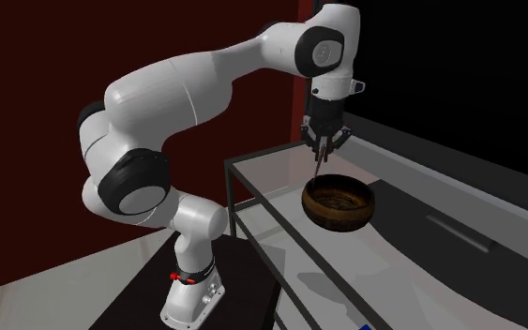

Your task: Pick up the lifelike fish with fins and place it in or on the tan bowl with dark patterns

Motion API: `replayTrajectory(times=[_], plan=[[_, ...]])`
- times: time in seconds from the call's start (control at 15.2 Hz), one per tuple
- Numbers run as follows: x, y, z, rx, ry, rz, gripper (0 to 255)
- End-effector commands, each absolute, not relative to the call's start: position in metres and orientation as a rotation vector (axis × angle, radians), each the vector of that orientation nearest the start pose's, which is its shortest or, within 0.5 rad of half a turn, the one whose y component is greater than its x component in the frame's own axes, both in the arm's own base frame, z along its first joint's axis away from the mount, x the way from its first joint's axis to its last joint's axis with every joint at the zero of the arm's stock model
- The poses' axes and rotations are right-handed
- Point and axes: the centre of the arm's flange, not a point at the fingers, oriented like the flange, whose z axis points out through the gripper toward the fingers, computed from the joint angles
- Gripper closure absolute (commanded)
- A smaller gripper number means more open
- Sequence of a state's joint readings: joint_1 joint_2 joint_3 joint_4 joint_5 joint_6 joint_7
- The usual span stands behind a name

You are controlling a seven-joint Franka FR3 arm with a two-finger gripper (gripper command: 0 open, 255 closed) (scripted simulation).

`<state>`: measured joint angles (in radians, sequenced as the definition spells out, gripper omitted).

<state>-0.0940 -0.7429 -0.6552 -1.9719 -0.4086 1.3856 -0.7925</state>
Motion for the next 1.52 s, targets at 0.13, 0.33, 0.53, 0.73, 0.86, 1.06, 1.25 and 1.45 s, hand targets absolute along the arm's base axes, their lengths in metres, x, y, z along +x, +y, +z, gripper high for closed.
replayTrajectory(times=[0.13,0.33,0.53,0.73,0.86,1.06,1.25,1.45], plan=[[0.137,-0.402,0.657,-3.135,-0.146,-0.051,255],[0.133,-0.412,0.646,-3.135,-0.146,-0.051,255],[0.133,-0.412,0.631,-3.135,-0.146,-0.051,255],[0.133,-0.412,0.615,-3.135,-0.146,-0.051,255],[0.133,-0.412,0.604,-3.135,-0.146,-0.051,255],[0.133,-0.412,0.595,-3.135,-0.146,-0.051,255],[0.133,-0.412,0.595,-3.135,-0.146,-0.051,255],[0.133,-0.412,0.595,-3.135,-0.146,-0.051,255]])
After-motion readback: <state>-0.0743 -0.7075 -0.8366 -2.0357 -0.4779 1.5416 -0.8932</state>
